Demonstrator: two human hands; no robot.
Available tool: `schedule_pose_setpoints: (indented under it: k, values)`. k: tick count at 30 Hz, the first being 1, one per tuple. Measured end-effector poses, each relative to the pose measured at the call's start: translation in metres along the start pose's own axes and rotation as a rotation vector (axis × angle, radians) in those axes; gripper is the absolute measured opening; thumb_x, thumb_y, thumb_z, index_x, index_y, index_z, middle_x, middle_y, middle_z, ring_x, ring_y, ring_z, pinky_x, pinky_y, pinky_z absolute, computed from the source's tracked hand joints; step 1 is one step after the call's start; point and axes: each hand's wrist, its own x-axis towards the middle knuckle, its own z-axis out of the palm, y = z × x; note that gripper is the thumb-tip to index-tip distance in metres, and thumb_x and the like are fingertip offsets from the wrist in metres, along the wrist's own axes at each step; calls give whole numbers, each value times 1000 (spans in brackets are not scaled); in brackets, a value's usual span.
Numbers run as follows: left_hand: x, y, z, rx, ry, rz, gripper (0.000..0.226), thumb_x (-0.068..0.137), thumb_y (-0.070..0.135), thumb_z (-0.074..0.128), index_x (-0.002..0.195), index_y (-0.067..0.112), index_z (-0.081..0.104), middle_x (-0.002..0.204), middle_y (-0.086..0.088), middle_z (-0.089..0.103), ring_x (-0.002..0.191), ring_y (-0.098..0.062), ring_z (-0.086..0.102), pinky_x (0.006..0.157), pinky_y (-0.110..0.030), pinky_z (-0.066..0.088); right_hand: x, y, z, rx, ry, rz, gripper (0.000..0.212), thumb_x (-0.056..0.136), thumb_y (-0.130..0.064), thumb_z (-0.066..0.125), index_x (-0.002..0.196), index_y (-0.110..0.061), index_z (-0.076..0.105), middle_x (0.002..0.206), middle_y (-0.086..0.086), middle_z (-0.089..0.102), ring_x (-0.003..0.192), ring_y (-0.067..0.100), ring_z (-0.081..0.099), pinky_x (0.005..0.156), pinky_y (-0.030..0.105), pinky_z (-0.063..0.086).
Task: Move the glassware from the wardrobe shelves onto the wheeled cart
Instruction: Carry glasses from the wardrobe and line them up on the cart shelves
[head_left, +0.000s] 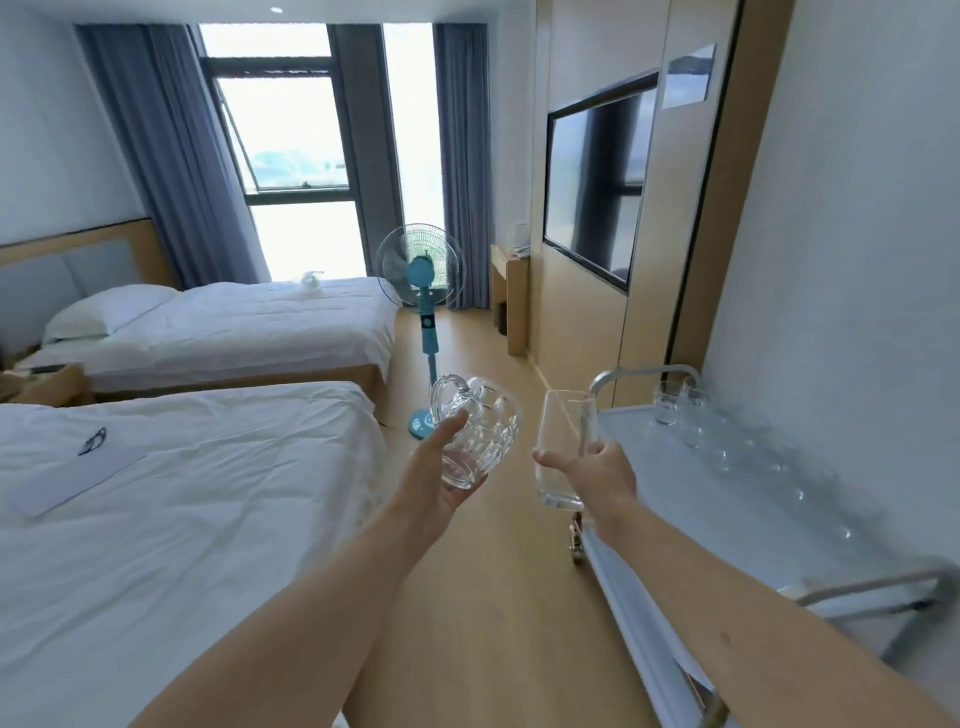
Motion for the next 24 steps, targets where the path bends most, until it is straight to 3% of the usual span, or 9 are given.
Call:
schedule_pose_setpoints:
  k: [6,8,11,14,21,24]
  values:
    - [55,-7,-10,-8,-130,-111,59,72,34,88,125,16,68,117,-13,74,104,-27,72,95,-48,56,39,10,11,-53,80,45,75,59,-47,94,110,-14,49,108,3,59,101,22,61,85,39,53]
    - [76,-9,-11,-29,-161,-146,67,67,34,91,126,13,67,121,-17,72,103,-29,71,94,-50,56,55,11,16,-45,95,52,77,60,-46,94,113,-13,49,109,3,59,101,21,60,79,34,48]
    - [109,-8,-8,-71,-184,-179,75,61,32,94,127,10,65,121,-18,71,103,-32,70,97,-50,54,85,12,23,-47,104,44,72,63,-44,94,108,-16,45,101,-5,53,87,8,51,63,25,38]
    - [147,-5,-2,-93,-216,-195,77,63,28,94,131,10,63,126,-19,69,107,-33,69,95,-48,55,122,11,31,-27,100,34,73,64,-43,94,107,-18,40,93,-13,46,87,11,51,66,28,39]
    - [237,6,24,-151,-383,-242,72,77,26,88,138,6,57,137,-23,60,114,-37,64,102,-48,49,219,3,46,-11,94,34,72,62,-48,93,100,-21,38,96,-5,51,95,19,58,70,33,41]
    - [279,7,37,-158,-421,-251,75,81,30,86,144,6,52,137,-22,60,118,-38,62,103,-48,48,260,-3,47,6,87,29,75,61,-50,93,107,-20,42,100,-5,54,96,17,60,65,28,39]
